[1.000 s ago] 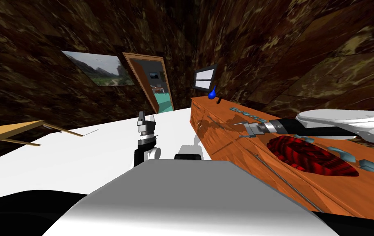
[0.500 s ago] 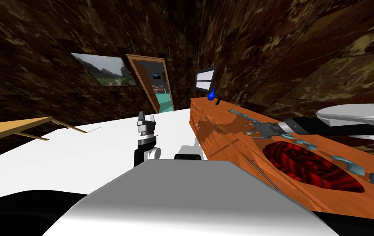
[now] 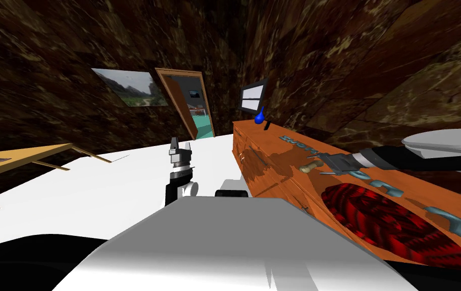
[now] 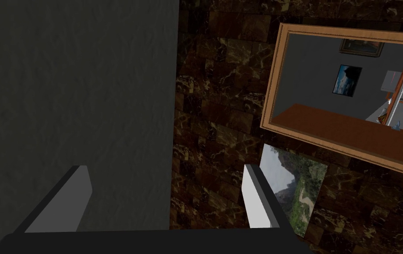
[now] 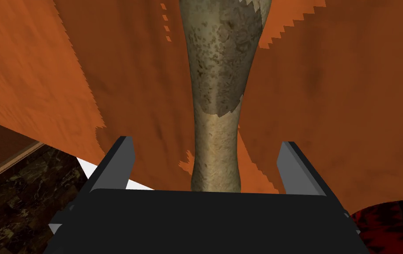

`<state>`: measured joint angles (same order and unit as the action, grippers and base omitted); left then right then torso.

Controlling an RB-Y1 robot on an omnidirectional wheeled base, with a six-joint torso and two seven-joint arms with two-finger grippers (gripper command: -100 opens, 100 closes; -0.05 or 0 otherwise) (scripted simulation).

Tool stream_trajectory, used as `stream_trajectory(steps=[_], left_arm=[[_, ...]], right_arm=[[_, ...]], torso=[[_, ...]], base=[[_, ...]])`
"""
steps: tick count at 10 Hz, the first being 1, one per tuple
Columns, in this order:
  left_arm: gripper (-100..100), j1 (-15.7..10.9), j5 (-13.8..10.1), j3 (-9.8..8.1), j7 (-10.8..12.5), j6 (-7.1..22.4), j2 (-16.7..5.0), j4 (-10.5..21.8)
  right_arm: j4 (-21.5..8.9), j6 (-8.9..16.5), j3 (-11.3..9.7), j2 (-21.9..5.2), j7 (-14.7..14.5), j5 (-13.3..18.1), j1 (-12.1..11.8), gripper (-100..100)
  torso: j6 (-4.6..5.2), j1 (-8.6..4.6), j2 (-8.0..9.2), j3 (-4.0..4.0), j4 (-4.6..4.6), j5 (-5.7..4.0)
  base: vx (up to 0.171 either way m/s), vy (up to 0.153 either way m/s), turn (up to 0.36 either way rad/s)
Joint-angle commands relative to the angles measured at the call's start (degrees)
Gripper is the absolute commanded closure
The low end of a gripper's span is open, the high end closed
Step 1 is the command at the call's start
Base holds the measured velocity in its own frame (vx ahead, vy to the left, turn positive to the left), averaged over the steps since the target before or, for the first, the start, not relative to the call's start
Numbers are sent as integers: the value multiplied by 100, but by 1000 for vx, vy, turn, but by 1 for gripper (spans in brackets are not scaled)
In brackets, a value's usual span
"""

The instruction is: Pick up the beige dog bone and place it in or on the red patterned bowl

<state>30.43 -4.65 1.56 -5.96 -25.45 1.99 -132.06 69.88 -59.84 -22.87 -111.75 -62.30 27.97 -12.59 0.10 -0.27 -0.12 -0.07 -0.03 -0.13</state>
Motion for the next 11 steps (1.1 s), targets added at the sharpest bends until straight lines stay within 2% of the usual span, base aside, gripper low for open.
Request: stream_trajectory(steps=[1,2,3,4,5,9,10,11], left_arm=[[0,0,0,0,0,0,0,0],[0,0,0,0,0,0,0,0],[0,0,0,1,0,0,1,0],[0,0,0,1,0,0,1,0],[0,0,0,1,0,0,1,0],[0,0,0,1,0,0,1,0],[0,0,0,1,0,0,1,0],[0,0,0,1,0,0,1,0]], right_arm=[[0,0,0,0,0,0,0,0],[-22,139,-35,168,-46,75,-43,-100],[-32,198,-50,240,-66,109,-61,-100],[15,192,-102,133,-109,-35,-88,-100],[17,218,-110,138,-130,-42,-94,100],[15,220,-108,135,-128,-41,-92,100],[15,220,-108,136,-128,-41,-92,0],[-9,61,-16,72,-21,31,-19,100]], torso=[[0,0,0,0,0,0],[0,14,7,5,2,4],[-2,27,5,3,1,6],[-2,37,2,1,1,10],[0,33,6,4,2,11],[0,23,11,7,3,6],[0,23,12,7,3,7],[0,24,13,8,3,8]], base=[[4,-9,2],[20,23,75],[30,45,100],[13,19,15],[0,0,0],[0,0,0],[0,0,0],[-20,-20,-90]])
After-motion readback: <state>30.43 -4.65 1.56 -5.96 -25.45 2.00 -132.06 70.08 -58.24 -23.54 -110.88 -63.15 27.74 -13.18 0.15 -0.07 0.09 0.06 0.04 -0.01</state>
